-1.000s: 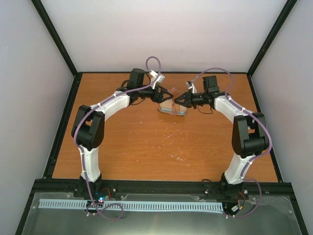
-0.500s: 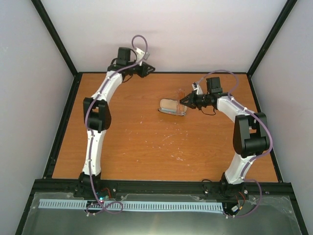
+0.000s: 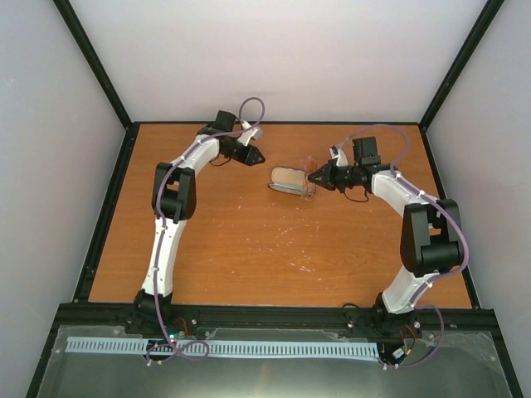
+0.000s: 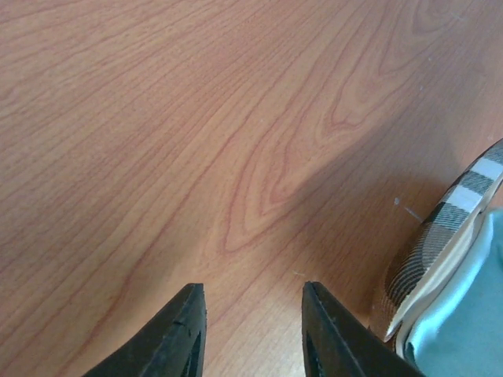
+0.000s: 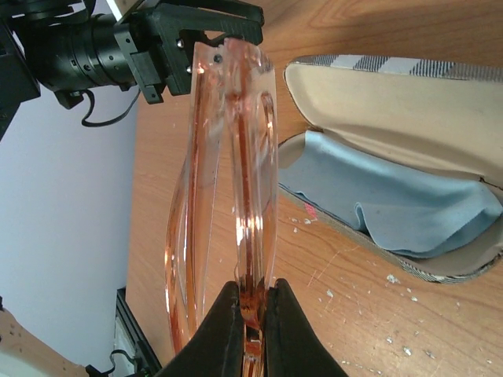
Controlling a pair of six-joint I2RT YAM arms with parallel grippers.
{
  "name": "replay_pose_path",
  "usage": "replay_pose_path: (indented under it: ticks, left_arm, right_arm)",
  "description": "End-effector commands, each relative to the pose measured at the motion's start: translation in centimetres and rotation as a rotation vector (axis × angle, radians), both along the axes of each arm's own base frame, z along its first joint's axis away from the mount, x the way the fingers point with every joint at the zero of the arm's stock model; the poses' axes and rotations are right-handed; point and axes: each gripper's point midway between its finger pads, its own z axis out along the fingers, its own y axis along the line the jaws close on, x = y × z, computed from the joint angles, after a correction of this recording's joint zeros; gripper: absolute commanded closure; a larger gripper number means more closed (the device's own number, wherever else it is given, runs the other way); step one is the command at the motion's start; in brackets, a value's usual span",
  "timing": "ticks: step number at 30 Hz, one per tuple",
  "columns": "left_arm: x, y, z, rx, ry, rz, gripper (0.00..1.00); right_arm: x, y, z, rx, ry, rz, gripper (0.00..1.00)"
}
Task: Organize the sunglasses
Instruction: Adjust the sunglasses case at the center of the board.
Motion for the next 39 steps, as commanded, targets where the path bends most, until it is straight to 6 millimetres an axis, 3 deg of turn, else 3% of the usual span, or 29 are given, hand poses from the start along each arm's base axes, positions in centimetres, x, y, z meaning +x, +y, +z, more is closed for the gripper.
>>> replay_pose_path:
  ticks: [1,4,6,9,21,29,39]
  left_arm:
    - [-0.4,-0.7,0.4,0.008,-0.012,-0.018,0.62]
    - [-1.0,-1.5,-0.4,0.021,0.004,-0.024,0.53]
    - [-1.3,-2.0,-1.0,0.024,0.018,-0.024,0.42]
    - [-1.6,-2.8,-1.5,0.014,0.032,-0.03,0.4]
    - [-3.9,-5.0,-2.8,0.034,0.05,-0.091,0.45]
    - [-6.7,-4.7,-1.4,0.01,0.067,-0.103,0.51]
    - [-9.5,-6.1,-0.7,-0.027,0.094,-0.134,0.52]
  right_arm:
    - [-0.3,-0.1,1.1,0.002,-0.043,-0.013,0.97]
    - [-0.9,-0.3,0.7,0.0,-0.036,-0.025,0.97]
    - [-1.3,-0.5,0.6,-0.002,-0.039,-0.037,0.97]
    - [-1.8,-0.7,0.3,-0.005,-0.032,-0.043,0.97]
    - [-2.8,-1.2,0.2,-0.024,-0.037,-0.061,0.97]
    - [-2.6,-2.3,-1.2,-0.071,0.017,-0.155,0.97]
    - [-1.8,-3.4,-2.0,-0.098,0.044,-0.269,0.97]
